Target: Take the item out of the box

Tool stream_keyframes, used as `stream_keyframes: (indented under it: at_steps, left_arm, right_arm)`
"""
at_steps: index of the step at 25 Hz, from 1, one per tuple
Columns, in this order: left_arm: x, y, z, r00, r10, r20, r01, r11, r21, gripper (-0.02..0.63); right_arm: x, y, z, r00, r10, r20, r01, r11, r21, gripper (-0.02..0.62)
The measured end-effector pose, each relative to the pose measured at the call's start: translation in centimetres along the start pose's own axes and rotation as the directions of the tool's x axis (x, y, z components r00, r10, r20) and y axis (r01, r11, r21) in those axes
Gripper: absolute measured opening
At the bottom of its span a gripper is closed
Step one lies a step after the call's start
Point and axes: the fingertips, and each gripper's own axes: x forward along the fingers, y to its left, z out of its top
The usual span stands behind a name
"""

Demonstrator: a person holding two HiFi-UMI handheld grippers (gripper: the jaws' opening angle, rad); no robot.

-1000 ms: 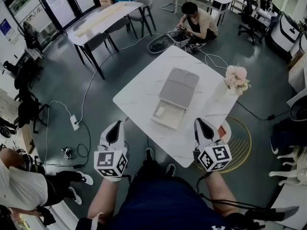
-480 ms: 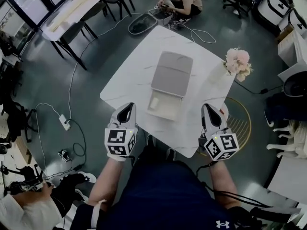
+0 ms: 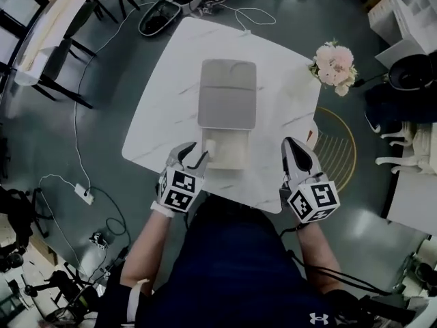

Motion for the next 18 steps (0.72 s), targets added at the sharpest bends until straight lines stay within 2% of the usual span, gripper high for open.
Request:
stream_keyframes:
  at_steps: [3, 5, 8, 11, 13, 16, 18]
  left_arm:
    - [2.8, -0.9, -1.4, 0.989, -0.095, -0.114, 0.11, 0.985, 0.134, 0.179]
    - [4.2, -1.6, -2.1, 0.974, -0.133, -0.184, 0.175, 0.957, 0.233, 0.181]
    - [6.0, -2.2, -2.8, 0.948, -0.157, -0.276, 0.257, 0.891, 0.374, 0.181]
    - [7.3, -2.0, -4.1, 0.911, -0.121, -0.393, 0.324, 0.801, 0.503, 0.216]
    - [8.0, -1.8, -5.1, 0.879, -0.091, -0.468, 0.369, 0.752, 0.546, 0.253]
    - [8.6, -2.1, -6.7, 0.823, -0.077, -0.562, 0.437, 0.719, 0.541, 0.293]
    - [9.0, -2.1, -7.3, 0.798, -0.055, -0.6, 0.461, 0.697, 0.55, 0.304]
  right_arm:
    - [0.2, -1.0, -0.6, 0.998, -0.055, -0.012, 0.055, 0.998, 0.018, 0.003]
    - [-0.1, -1.5, -0.9, 0.996, -0.089, -0.017, 0.089, 0.995, 0.037, 0.003]
    - [-0.4, -2.3, -2.0, 0.993, -0.113, -0.027, 0.115, 0.991, 0.064, 0.003]
    - [-0.3, -3.2, -3.5, 0.992, -0.114, -0.047, 0.119, 0.988, 0.097, 0.003]
    - [-0.3, -3.9, -4.0, 0.993, -0.11, -0.047, 0.115, 0.986, 0.118, 0.003]
    - [-0.1, -4.9, -4.2, 0.994, -0.103, -0.034, 0.107, 0.984, 0.143, 0.003]
    - [-0.1, -5.4, -4.4, 0.995, -0.1, -0.029, 0.104, 0.981, 0.164, 0.003]
